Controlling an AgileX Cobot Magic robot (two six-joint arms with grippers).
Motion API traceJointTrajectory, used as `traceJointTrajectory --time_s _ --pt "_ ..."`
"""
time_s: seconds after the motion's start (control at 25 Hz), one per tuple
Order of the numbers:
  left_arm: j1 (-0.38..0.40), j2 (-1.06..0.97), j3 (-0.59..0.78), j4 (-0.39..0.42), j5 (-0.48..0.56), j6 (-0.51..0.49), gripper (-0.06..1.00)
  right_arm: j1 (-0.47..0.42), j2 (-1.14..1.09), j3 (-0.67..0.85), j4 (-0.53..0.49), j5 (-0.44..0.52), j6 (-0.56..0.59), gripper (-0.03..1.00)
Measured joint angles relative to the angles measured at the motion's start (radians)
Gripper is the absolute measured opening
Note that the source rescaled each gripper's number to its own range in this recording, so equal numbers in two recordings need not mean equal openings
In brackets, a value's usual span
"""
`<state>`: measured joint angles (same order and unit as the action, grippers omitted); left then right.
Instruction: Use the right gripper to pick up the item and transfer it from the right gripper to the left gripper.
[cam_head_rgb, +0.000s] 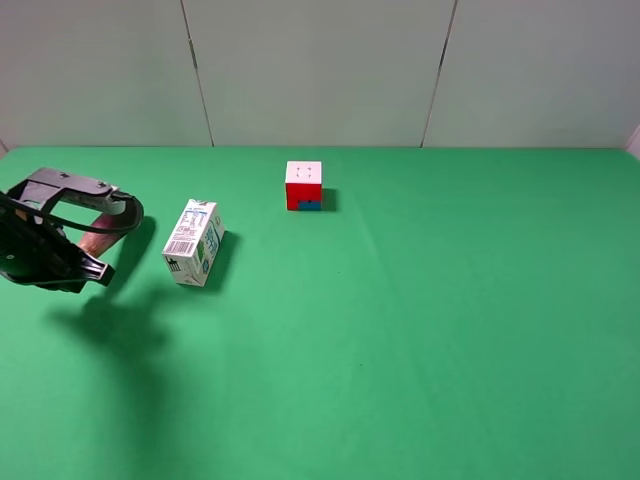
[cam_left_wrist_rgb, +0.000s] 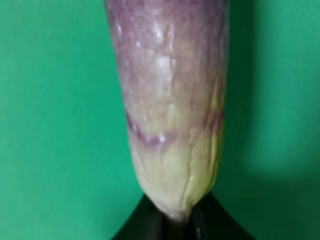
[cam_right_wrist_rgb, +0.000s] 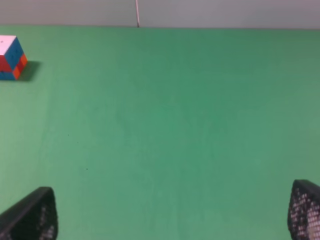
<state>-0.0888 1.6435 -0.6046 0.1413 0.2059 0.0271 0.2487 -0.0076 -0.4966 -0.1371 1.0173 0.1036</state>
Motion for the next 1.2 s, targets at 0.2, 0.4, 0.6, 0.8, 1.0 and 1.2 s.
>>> traceJointTrajectory --time_s 0.2,0.4,0.6,0.8,1.0,1.2 --pt "0.000 0.003 0.000 0.001 -0.008 0.000 0.00 0.000 0.000 0.000 0.000 0.000 0.000 1.00" --pt "0.000 0.003 0.000 0.006 -0.012 0.011 0.05 0.000 0.000 0.000 0.000 -0.001 0.000 1.00" --pt "0.000 0.004 0.000 0.007 -0.030 0.019 0.62 0.000 0.000 0.000 0.000 0.000 0.000 1.00" --pt "0.000 0.005 0.000 0.007 -0.043 0.019 0.96 0.000 0.000 0.000 0.000 0.000 0.000 1.00" --pt "0.000 0.005 0.000 0.007 -0.040 0.019 1.00 0.000 0.000 0.000 0.000 0.000 0.000 1.00" --pt "0.000 -0.007 0.000 0.007 0.000 0.019 1.00 0.000 0.000 0.000 0.000 0.000 0.000 1.00"
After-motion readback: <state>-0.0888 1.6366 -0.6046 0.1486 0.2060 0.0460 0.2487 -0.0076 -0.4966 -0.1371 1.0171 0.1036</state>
